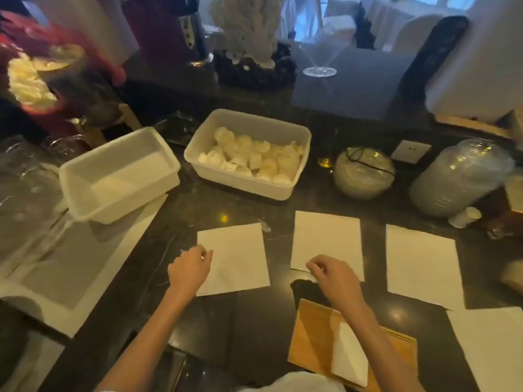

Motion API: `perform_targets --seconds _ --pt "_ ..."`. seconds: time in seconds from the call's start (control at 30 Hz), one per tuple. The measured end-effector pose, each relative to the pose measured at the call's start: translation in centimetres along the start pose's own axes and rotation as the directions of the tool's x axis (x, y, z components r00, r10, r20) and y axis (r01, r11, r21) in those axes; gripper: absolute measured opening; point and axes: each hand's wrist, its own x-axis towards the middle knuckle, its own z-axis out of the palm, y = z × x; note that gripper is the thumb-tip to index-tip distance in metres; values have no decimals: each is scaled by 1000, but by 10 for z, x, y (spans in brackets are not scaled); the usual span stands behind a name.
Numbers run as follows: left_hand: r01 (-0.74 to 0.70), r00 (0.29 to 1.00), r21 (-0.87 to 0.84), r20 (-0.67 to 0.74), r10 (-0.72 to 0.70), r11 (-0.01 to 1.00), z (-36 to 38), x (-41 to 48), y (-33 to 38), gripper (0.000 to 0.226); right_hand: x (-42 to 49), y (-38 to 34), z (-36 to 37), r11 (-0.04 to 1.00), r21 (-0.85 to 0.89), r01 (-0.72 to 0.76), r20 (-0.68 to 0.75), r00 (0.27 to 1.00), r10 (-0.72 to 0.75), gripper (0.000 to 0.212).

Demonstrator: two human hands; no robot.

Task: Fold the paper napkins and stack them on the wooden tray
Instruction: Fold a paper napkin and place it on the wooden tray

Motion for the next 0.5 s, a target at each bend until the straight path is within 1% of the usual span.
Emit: perform_targets --seconds 0.07,0.13,0.2,0.27,0.33,0.43,0.5 --pt "129 992 -94 16 -129 987 2 21 -21 34 22 -26 30 996 58 -65 30 998 64 19" --pt "253 966 -134 83 -244 958 9 38 -39 37 41 -53 59 991 62 -121 37 992 119 18" --pt "323 942 -172 152 -299 931 21 51 -49 42 56 -71 86 979 79 -186 9 983 186 19" --pt "364 923 -209 215 -321 908 32 59 -55 45 65 -80 106 960 81 -267 3 963 268 24" --pt "399 906 -269 264 -331 877 42 67 -55 46 69 -85 123 946 35 -322 12 947 321 28" --pt "437 887 -353 321 -332 827 52 73 -50 46 72 -87 140 933 -25 -358 8 934 358 27" --pt "453 876 -373 356 -327 810 55 76 -48 42 73 -85 148 931 -55 -362 -10 932 362 23"
